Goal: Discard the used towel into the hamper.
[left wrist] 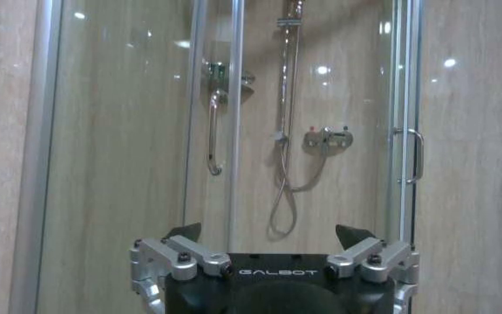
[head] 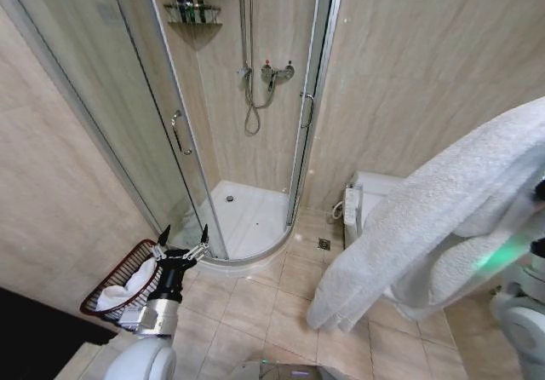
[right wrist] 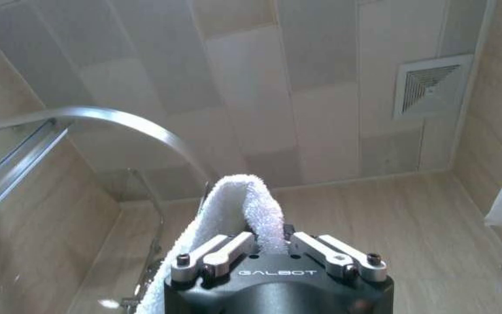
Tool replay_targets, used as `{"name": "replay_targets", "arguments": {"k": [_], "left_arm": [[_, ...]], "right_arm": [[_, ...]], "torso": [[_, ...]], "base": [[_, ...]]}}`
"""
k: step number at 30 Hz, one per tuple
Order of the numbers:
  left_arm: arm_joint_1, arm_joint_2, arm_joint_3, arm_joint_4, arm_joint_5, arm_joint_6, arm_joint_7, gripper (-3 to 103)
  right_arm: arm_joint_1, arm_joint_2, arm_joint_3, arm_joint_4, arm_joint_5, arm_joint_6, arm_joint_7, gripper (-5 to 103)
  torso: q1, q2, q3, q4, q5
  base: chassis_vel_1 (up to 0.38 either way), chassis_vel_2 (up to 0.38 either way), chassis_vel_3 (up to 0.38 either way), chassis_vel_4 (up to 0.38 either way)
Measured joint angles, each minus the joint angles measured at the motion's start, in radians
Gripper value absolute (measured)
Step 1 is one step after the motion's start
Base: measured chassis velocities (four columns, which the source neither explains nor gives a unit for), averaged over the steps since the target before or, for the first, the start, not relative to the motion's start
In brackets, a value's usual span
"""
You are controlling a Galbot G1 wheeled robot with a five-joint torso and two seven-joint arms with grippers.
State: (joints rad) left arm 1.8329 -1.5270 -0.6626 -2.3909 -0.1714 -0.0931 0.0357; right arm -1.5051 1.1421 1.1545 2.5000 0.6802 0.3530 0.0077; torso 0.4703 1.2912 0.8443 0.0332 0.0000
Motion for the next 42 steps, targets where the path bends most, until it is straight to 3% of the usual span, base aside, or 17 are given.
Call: {"name": "replay_targets", "arguments": {"k": [14, 42], "left_arm": [[0.000, 0.000, 0.000, 0.000, 0.000, 0.000, 0.000, 100], [0.000, 0.000, 0.000, 0.000, 0.000, 0.000, 0.000, 100]], "right_arm": [[-0.006, -0.002, 0.008, 0.000, 0.002, 0.016, -0.008, 5], [-0.008, 0.005, 0.005, 0.000, 0.000, 0.027, -0.017, 5]], "torso": [[0.042, 0.092, 0.051, 0.0000, 0.0000], [0.038, 0.084, 0.047, 0.0001, 0.0001]], "base": [[0.000, 0.000, 0.000, 0.000], [0.023, 0.023, 0.024, 0.024]]}}
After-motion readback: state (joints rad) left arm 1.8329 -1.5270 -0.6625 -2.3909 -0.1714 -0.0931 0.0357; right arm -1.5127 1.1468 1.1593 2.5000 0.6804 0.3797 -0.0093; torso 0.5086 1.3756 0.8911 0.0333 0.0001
